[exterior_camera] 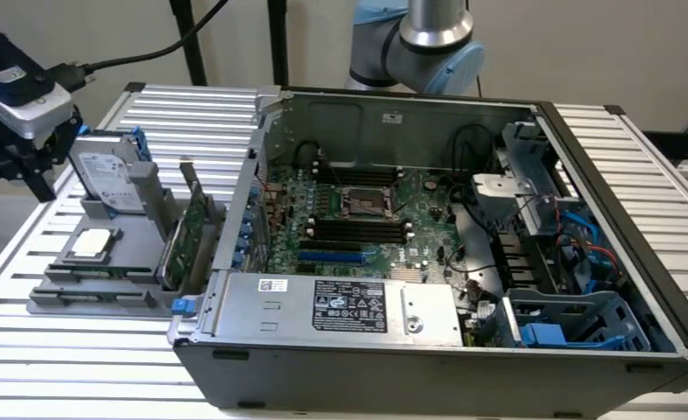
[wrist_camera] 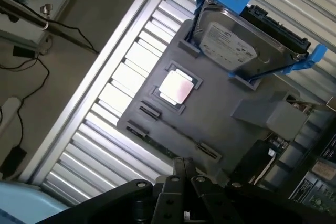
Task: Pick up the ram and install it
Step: 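Pick up the ram and move it above insertion slot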
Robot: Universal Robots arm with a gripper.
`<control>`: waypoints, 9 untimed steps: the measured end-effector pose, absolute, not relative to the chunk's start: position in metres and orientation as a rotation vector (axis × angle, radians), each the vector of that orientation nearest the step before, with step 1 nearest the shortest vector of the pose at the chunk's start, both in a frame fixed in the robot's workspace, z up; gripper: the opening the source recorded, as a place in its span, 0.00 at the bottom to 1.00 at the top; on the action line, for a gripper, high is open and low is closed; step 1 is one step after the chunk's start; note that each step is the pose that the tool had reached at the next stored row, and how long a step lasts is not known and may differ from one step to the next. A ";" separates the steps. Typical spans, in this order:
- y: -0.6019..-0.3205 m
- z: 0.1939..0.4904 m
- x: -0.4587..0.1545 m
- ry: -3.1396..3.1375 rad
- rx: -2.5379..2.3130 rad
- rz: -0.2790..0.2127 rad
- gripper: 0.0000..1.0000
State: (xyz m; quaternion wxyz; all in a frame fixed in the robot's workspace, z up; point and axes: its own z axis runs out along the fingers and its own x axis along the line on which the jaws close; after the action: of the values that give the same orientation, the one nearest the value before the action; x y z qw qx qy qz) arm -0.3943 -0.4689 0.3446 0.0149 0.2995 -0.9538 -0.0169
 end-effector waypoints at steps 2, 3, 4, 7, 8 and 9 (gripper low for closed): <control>-0.469 0.343 -0.394 -2.950 0.986 -0.052 0.00; -0.469 0.343 -0.394 -2.940 1.011 -0.052 0.00; -0.469 0.342 -0.394 -2.930 1.038 -0.052 0.00; -0.469 0.340 -0.394 -2.899 1.118 -0.051 0.00; -0.469 0.339 -0.394 -2.888 1.142 -0.051 0.00; -0.469 0.339 -0.394 -2.876 1.170 -0.050 0.00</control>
State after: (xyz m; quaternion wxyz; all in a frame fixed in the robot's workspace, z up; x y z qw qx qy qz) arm -0.3942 -0.4689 0.3387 0.0179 0.3767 -0.9260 -0.0162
